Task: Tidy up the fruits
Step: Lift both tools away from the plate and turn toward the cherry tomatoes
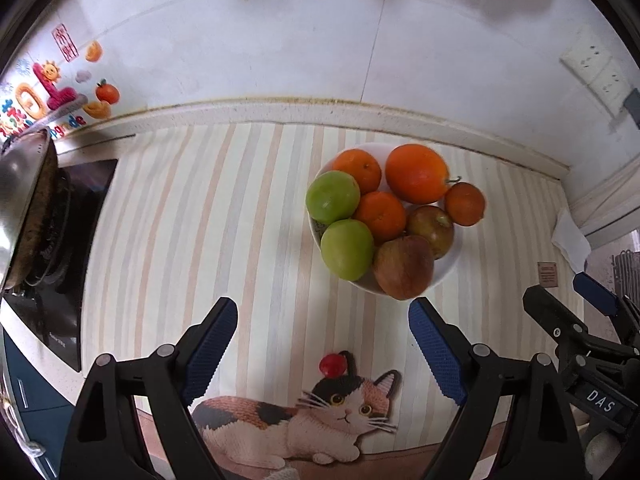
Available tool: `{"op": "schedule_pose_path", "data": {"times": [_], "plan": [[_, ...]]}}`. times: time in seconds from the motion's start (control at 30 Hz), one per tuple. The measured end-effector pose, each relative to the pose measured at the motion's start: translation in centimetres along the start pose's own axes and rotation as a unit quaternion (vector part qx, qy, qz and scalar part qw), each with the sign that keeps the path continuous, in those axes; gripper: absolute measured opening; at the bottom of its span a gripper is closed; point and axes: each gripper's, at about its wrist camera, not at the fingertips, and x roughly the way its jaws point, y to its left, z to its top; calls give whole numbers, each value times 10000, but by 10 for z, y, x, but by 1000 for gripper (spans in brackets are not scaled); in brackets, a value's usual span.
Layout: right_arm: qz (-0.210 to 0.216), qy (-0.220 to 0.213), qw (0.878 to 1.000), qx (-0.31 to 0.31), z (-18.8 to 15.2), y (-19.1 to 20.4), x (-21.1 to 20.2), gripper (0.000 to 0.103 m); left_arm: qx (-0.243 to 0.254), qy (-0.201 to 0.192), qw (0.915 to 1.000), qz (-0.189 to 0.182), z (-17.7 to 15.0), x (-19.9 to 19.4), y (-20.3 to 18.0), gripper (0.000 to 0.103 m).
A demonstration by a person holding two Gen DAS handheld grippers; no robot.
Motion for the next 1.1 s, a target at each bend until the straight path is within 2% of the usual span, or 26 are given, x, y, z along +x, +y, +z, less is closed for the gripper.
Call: {"op": "schedule_pose_path", "data": {"times": [0.3,0.6,0.73,0.87,1.03,1.07,1.1], "plan": [[47,-466,9989,79,-26,9,-63,97,118,-601,9981,-4,-24,-57,-4,88],[52,-809,9967,85,-47,15,-112,97,330,-922,9952,-47,-48,-98,-5,88],[93,-903,9958,81,-52,18,-128,97,370,-933,9949,-97,-57,-104,-6,88],[311,-884,9953,249,-57,9,-129,97,357,-862,9955,-157,-64,-100,-4,88],[344,-468,9952,794,-72,-37,-97,96,269,-504,9984,10,-67,-68,2,88],[334,-329,9950,884,-76,-46,-87,91,259,-391,9989,50,-68,-57,4,88],[316,-163,9943,1010,-82,-59,-75,79,251,-287,9992,85,-69,-48,5,88]]}}
